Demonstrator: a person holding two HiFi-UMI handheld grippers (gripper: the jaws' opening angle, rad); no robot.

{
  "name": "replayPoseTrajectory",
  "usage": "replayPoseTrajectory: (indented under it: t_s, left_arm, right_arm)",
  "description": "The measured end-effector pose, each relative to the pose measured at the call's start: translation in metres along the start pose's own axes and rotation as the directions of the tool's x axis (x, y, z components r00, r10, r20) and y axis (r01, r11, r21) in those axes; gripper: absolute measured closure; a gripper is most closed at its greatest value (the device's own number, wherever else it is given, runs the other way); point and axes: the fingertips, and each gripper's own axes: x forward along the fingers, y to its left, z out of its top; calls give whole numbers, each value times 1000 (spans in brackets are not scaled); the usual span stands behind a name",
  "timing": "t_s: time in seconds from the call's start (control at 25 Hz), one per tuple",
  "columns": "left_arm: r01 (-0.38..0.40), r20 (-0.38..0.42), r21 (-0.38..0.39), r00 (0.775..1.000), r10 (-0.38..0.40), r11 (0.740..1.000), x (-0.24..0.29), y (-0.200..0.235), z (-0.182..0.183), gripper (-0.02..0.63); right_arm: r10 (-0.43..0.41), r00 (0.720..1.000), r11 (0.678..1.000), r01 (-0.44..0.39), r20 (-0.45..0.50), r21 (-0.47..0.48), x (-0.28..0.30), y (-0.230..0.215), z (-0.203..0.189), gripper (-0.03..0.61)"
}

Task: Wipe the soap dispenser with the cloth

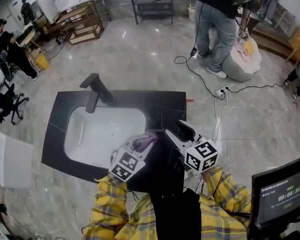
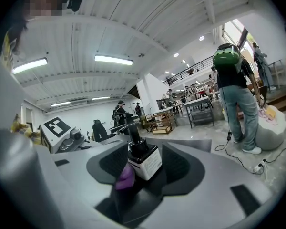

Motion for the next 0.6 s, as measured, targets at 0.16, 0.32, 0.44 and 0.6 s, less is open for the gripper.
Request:
replayPoseTrajectory:
  t_s: [0.16, 0.32, 0.44, 0.6]
  left_arm:
    - [-50, 13, -33, 999, 50, 998, -8, 5, -1, 571]
    - [-100, 66, -135, 992, 109, 986, -21, 12, 0, 571]
    - [-132, 134, -269, 976, 173, 954, -35, 21, 6, 571]
    - [-147, 190, -405, 952, 240, 903, -48, 29, 5, 571]
  right_arm:
    - [-10, 1000, 1000, 10, 9, 12, -3, -3, 1, 364]
    - [-27, 999, 999, 26, 28, 23, -13, -4, 5, 365]
    - [-30, 999, 1000, 30, 23, 10, -21, -3, 7, 365]
    - [-36, 999, 999, 36, 8, -13, -27, -2, 3, 365]
